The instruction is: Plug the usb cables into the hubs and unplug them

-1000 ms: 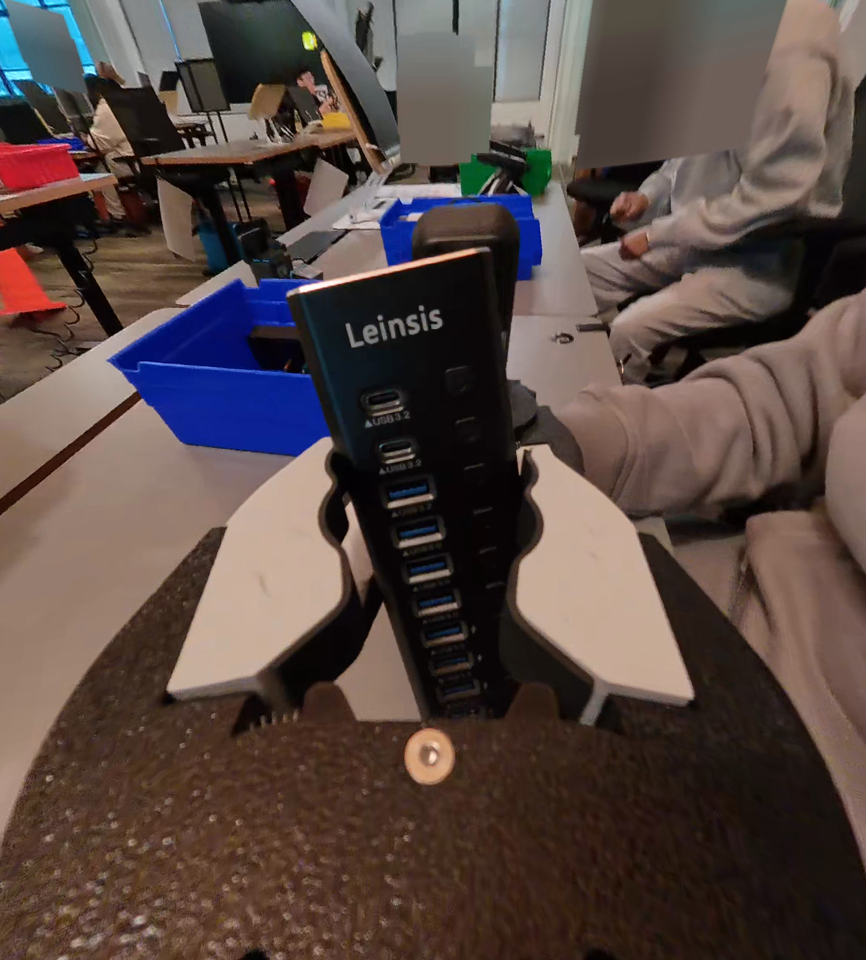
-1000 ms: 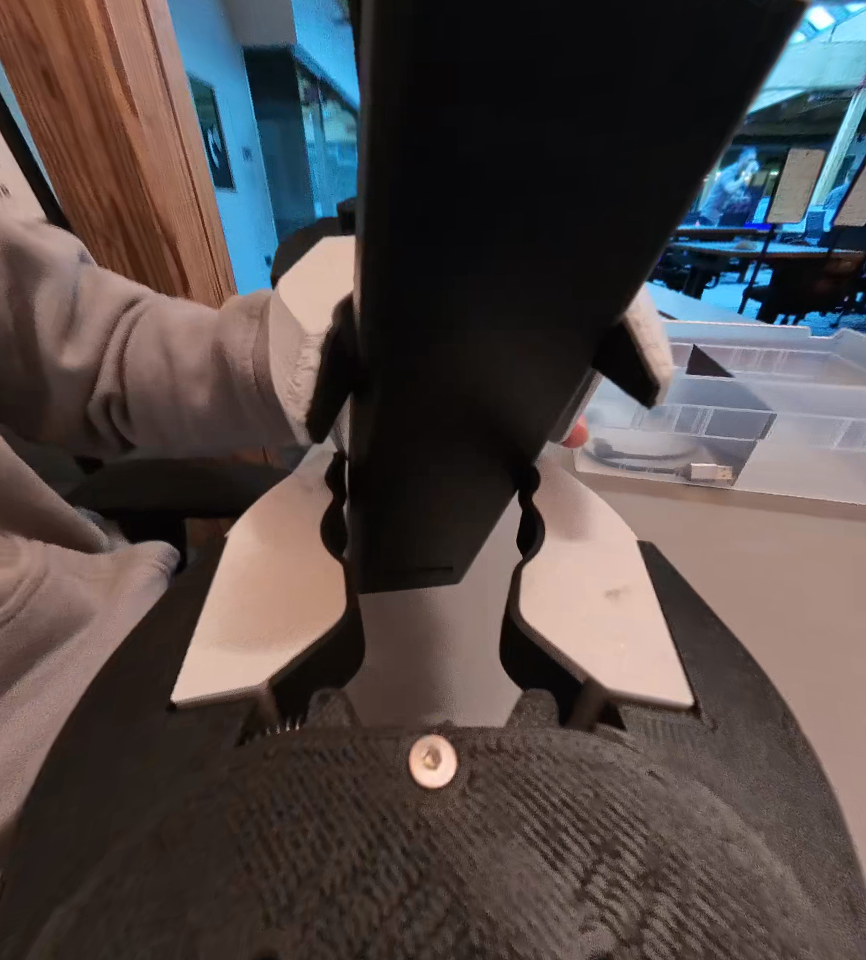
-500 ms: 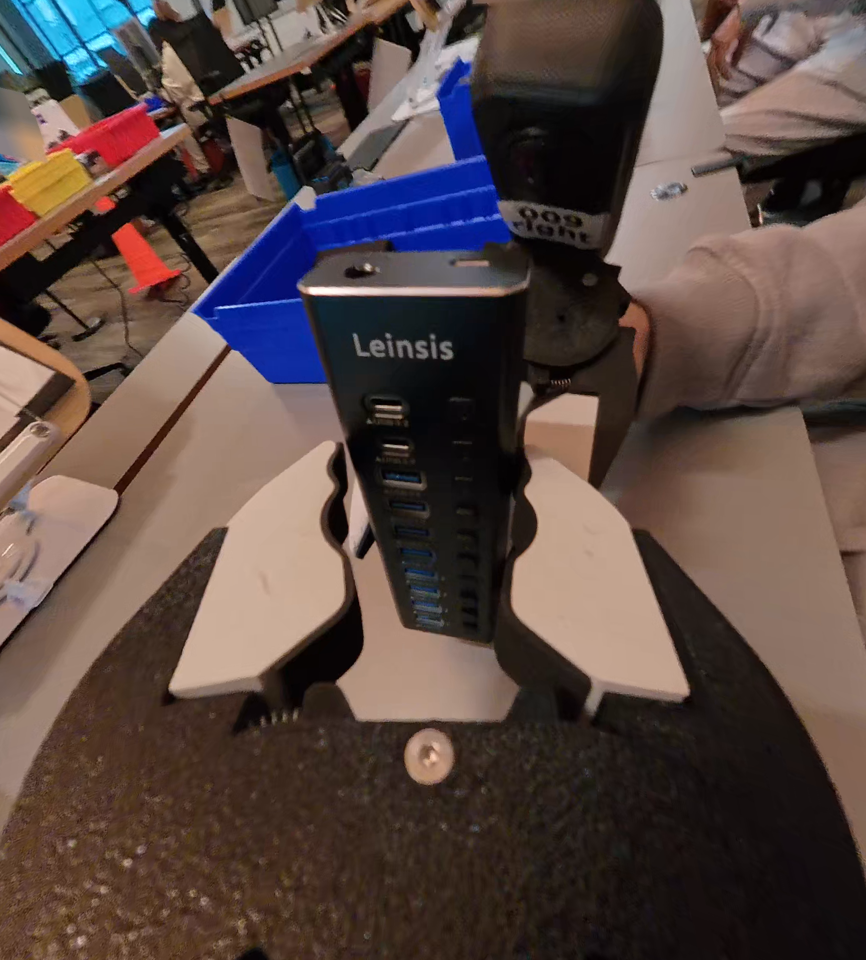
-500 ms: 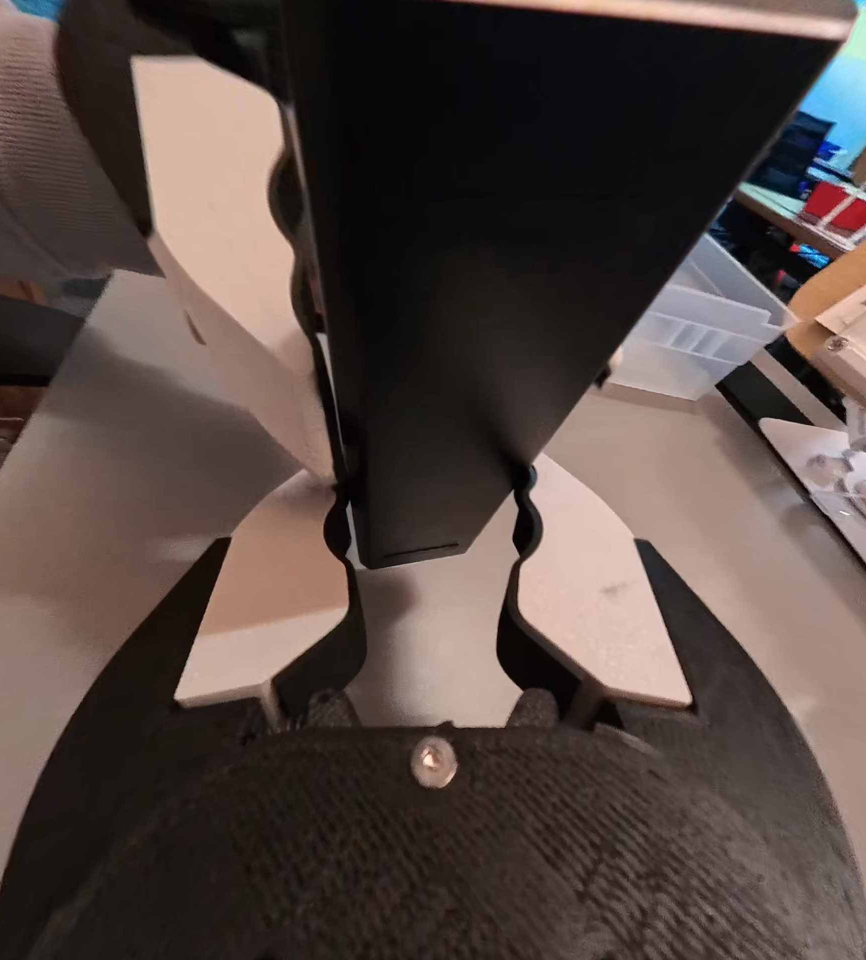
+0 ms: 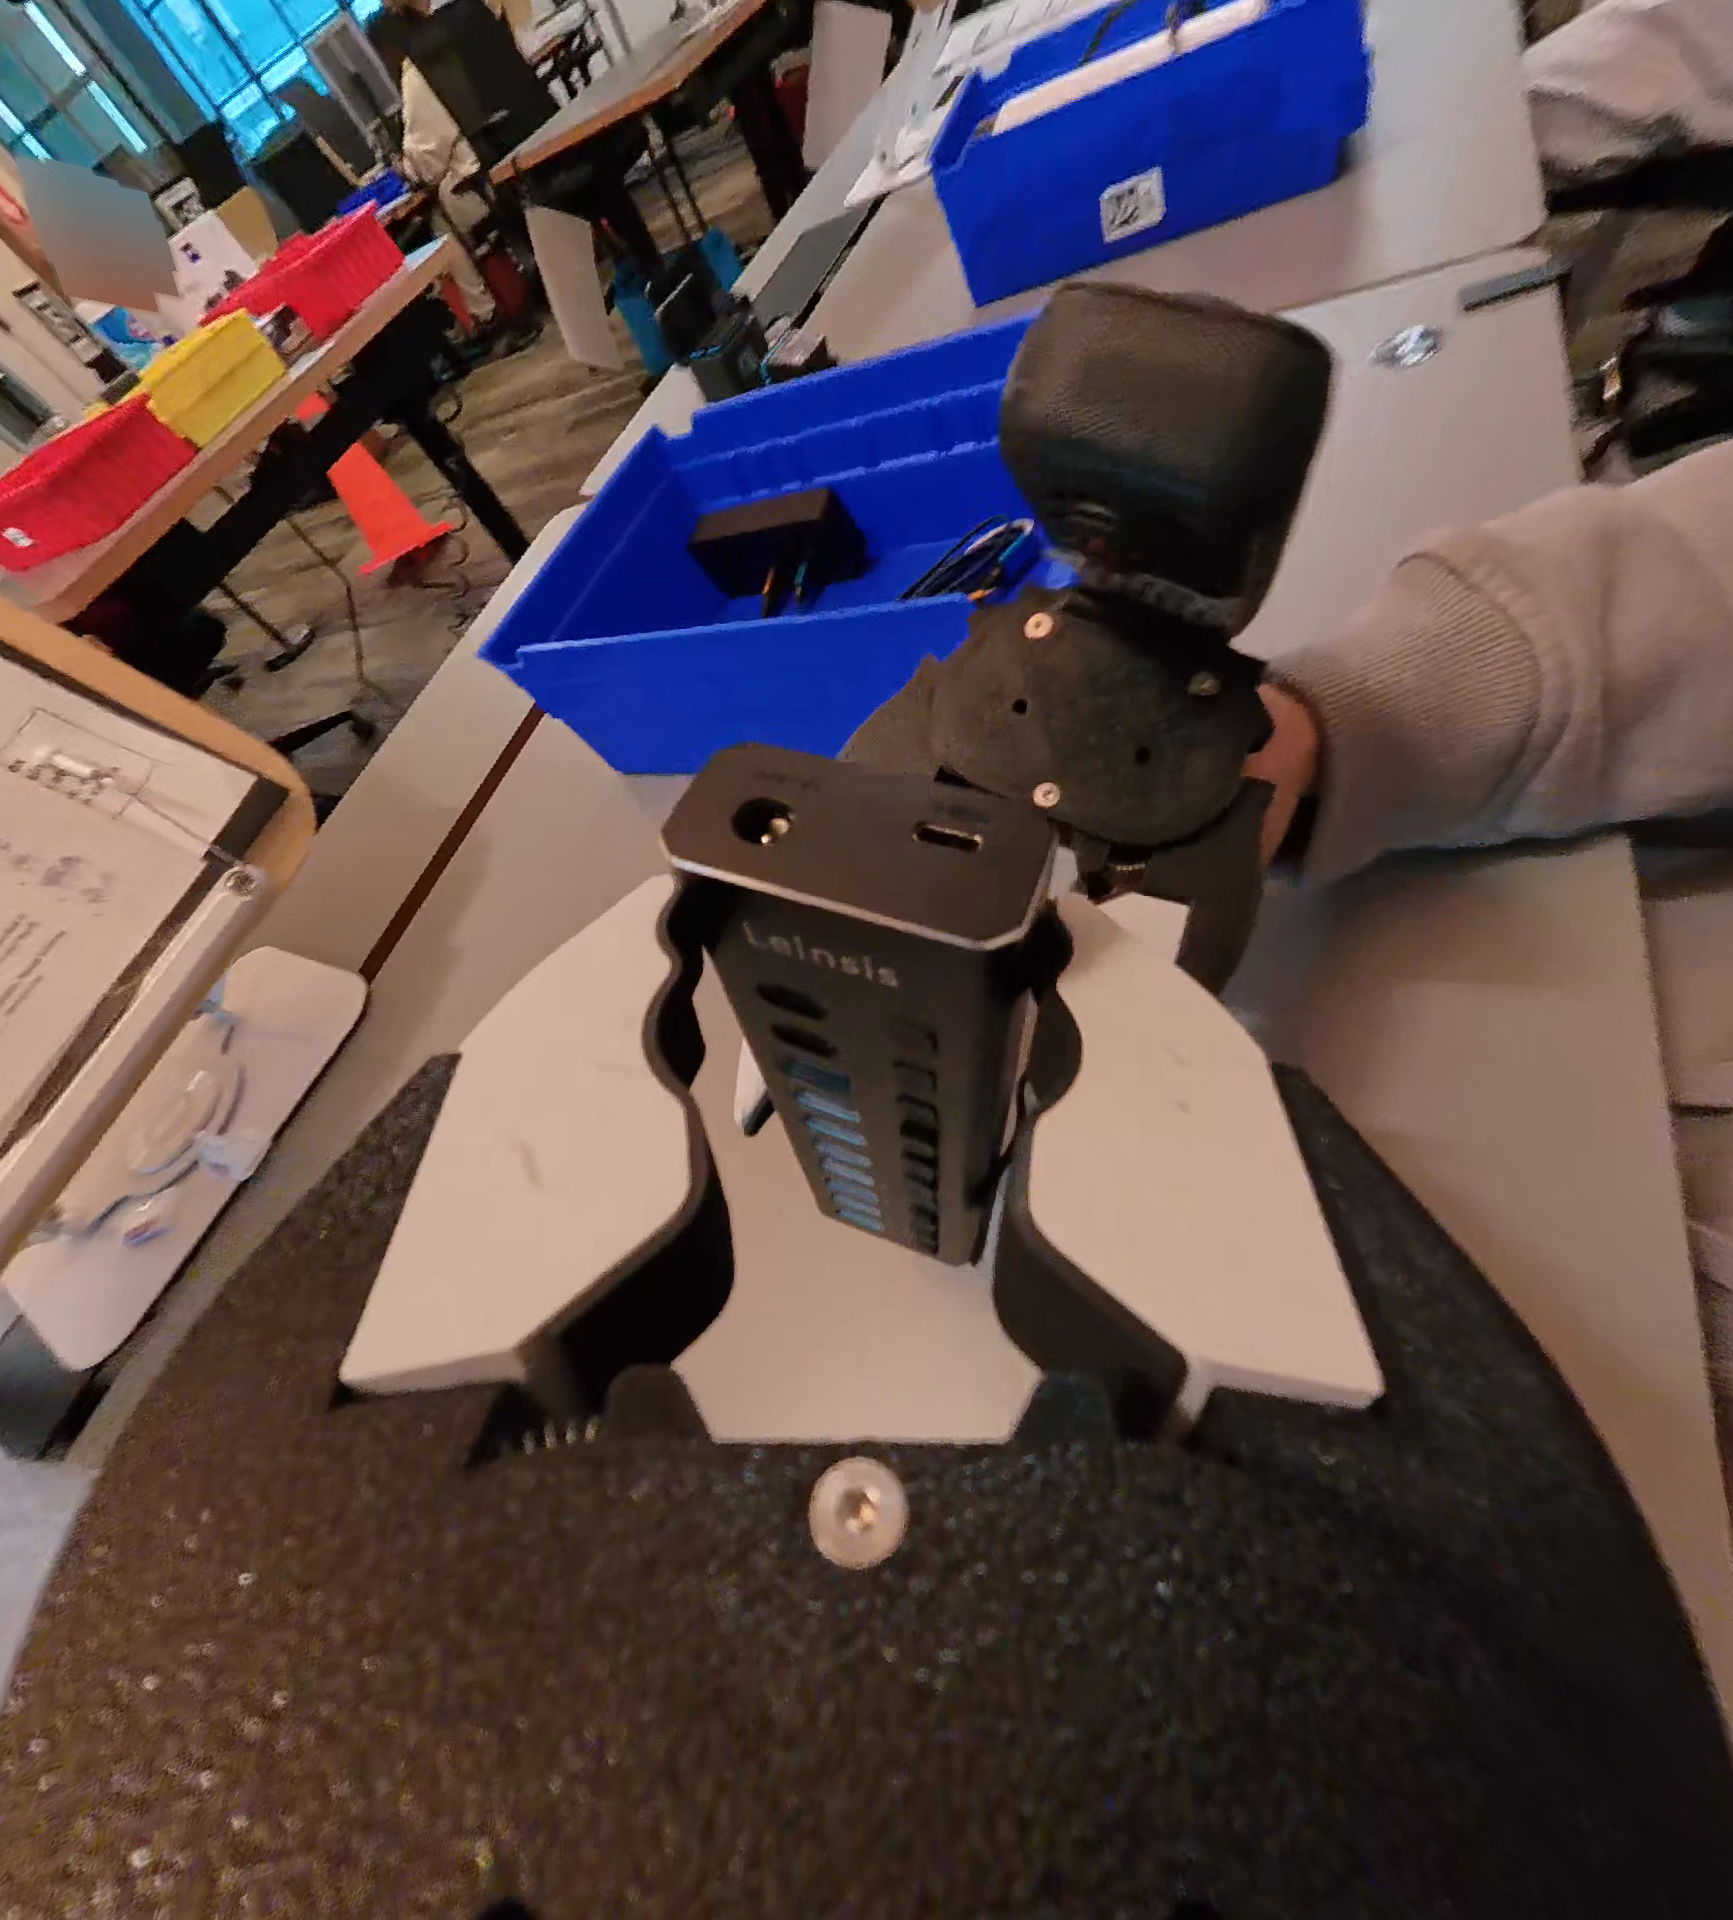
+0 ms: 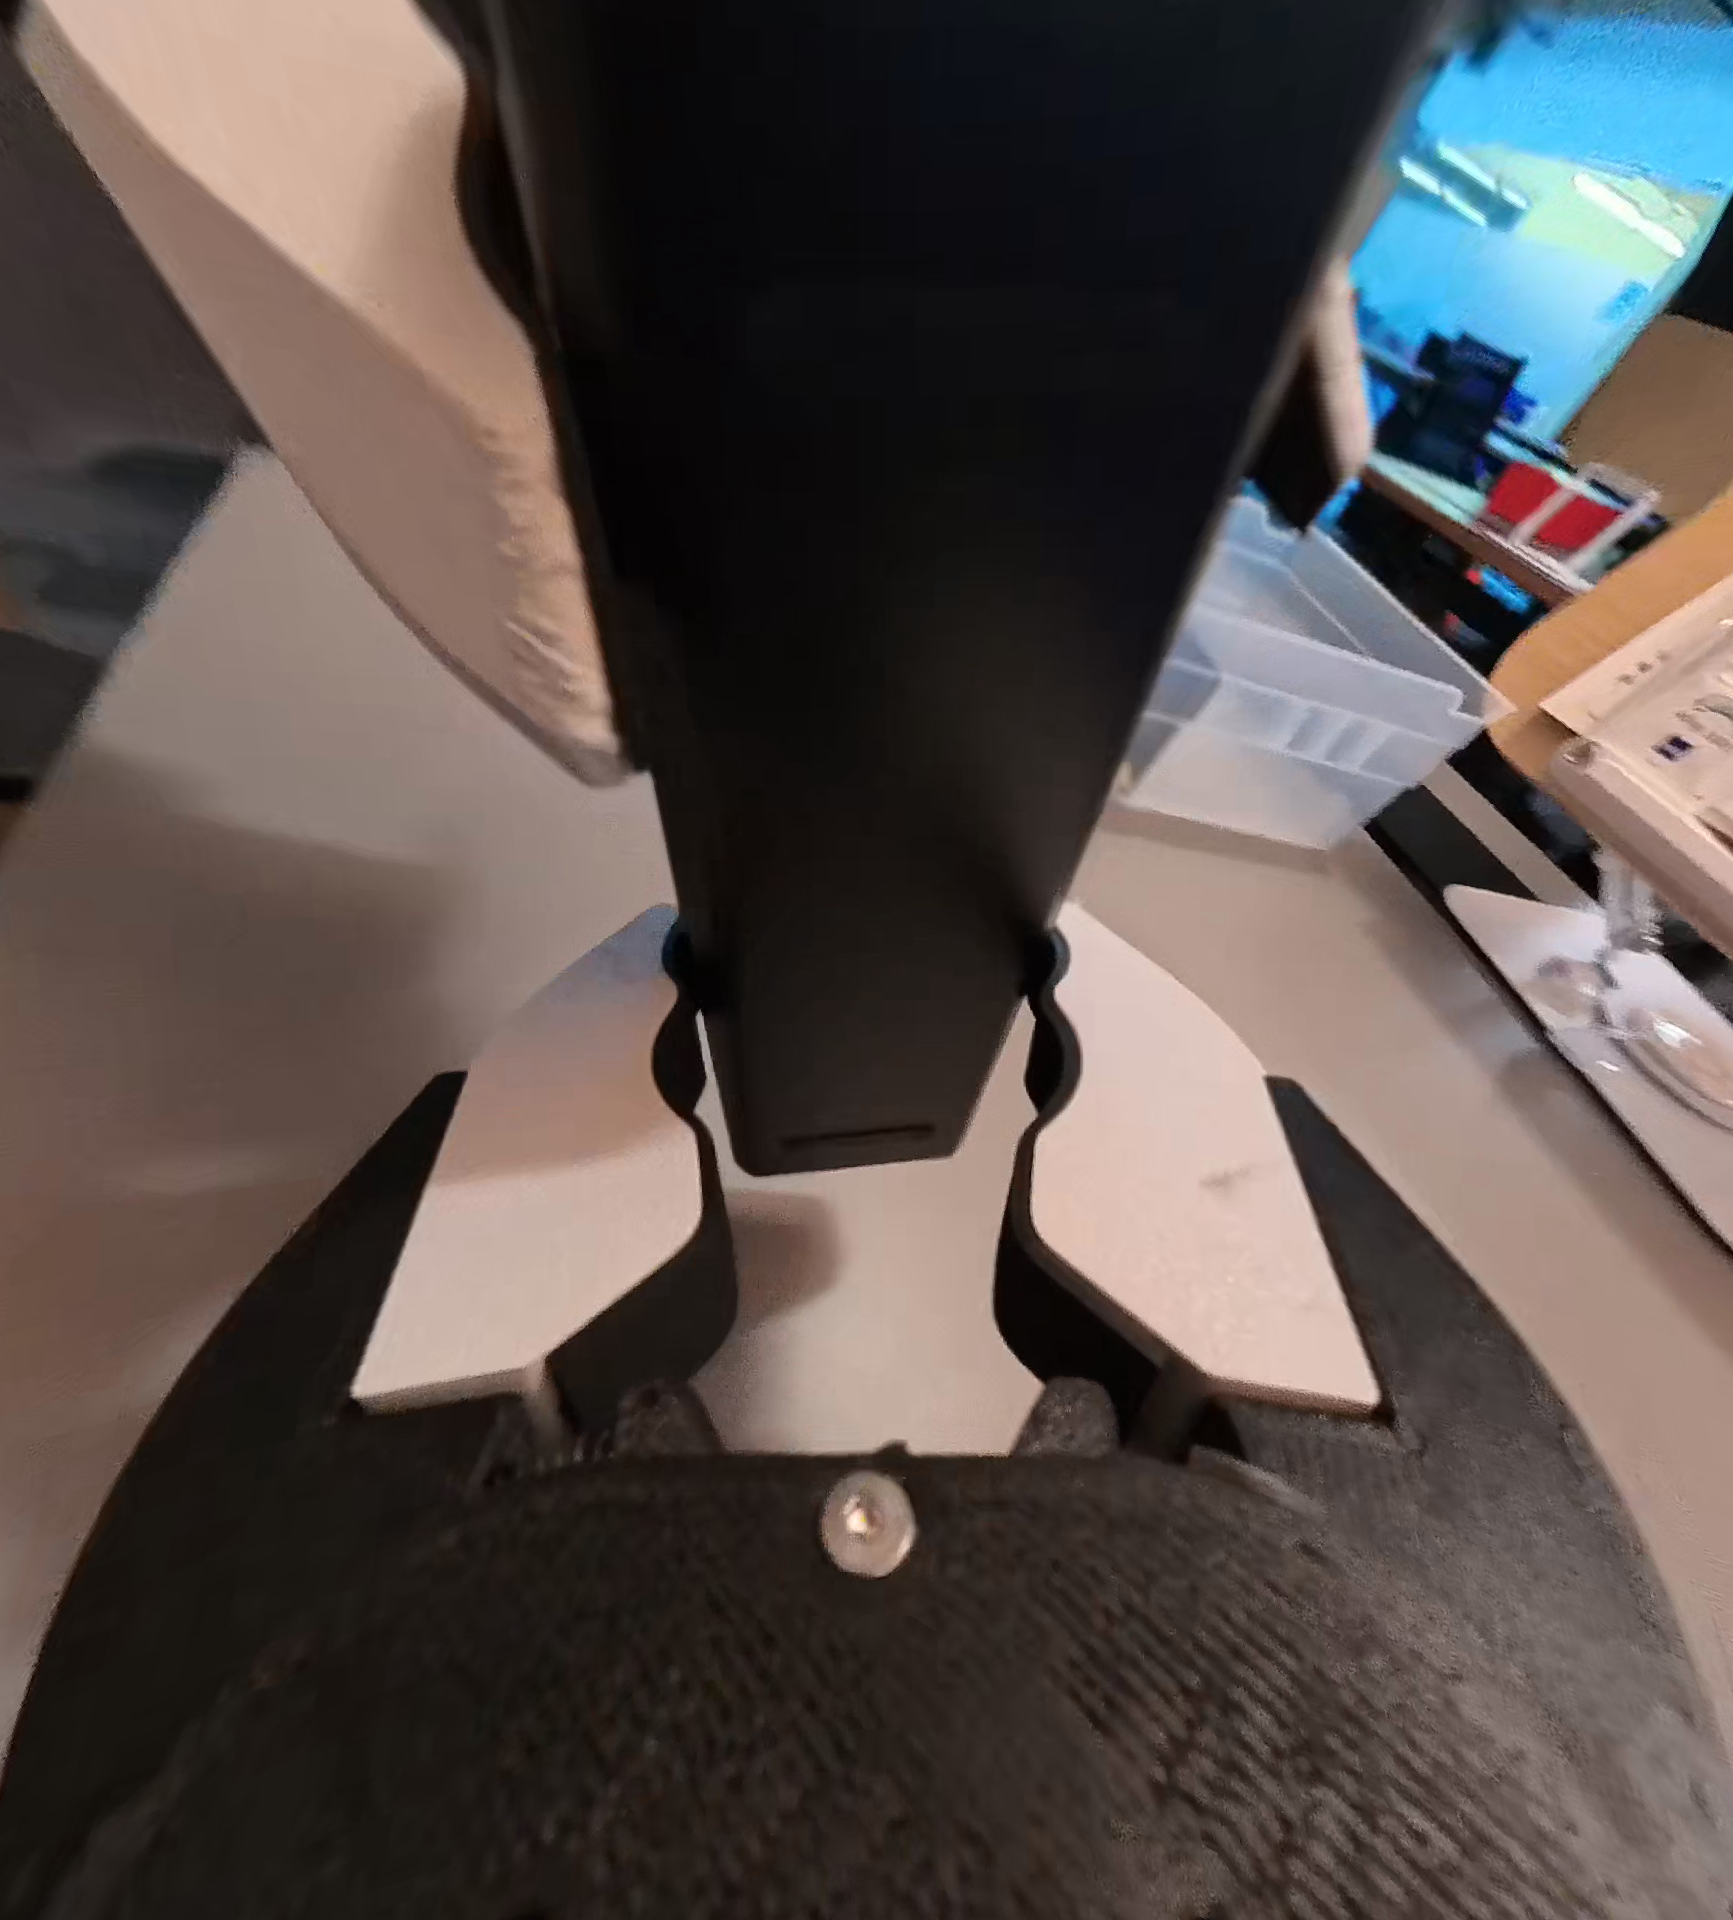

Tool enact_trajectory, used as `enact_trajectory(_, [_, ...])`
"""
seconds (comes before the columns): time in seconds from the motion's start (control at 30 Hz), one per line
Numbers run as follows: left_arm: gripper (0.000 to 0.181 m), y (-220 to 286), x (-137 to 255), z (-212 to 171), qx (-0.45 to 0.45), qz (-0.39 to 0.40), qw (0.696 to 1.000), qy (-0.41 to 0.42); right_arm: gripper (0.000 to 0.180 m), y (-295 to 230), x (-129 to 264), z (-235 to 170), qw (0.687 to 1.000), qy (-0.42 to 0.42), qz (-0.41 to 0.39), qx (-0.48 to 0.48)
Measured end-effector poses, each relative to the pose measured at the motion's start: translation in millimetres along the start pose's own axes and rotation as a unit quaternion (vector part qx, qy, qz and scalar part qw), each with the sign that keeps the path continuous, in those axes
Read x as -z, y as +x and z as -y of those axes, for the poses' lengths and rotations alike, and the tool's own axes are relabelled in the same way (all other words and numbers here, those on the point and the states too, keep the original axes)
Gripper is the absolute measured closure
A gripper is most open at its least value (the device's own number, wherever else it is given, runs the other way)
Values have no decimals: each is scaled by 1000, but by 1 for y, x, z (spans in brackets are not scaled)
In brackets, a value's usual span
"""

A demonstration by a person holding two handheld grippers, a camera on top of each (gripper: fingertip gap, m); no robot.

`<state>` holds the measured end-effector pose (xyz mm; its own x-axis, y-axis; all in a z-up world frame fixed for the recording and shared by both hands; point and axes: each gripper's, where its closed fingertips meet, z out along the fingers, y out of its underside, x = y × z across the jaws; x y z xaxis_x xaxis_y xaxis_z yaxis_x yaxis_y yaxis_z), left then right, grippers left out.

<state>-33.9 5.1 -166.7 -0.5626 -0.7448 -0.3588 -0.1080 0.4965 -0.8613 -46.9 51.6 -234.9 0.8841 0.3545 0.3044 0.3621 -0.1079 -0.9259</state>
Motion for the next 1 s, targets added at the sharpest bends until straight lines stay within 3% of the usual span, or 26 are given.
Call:
enact_trajectory(0.03, [119, 2, 1, 3, 0, -13, 1000, 13, 118, -3, 2, 7, 999, 33, 14, -18])
enact_trajectory(0.1, [120, 6, 2, 8, 7, -37, 999, 28, 109, -2, 8, 24, 992, 102, 30, -64])
enact_trajectory(0.2, [120, 7, -1, 18, 30, -62, 996, 65, 101, -6, 12, 32, 986, 131, 56, -87])
enact_trajectory(0.3, [119, 8, -5, 27, 51, -80, 991, 90, 100, -6, 11, 34, 988, 132, 40, -71])
enact_trajectory(0.5, [119, 10, -21, 18, 41, -54, 997, 24, 106, 2, 10, 26, 989, 112, 25, -95])
enact_trajectory(0.67, [119, 9, -24, 18, 43, -45, 998, 21, 107, 4, 11, 26, 989, 111, 14, -92])
enact_trajectory(0.83, [119, 9, -26, 13, 44, -44, 998, 10, 98, -4, 3, 20, 989, 93, 35, -108])
enact_trajectory(0.93, [119, 13, -28, 8, 34, -46, 998, -3, 104, -9, 0, 12, 993, 52, 42, -94])
enact_trajectory(1.0, [119, 13, -26, 12, 45, -46, 998, 9, 106, -8, 3, 18, 992, 73, 41, -96])
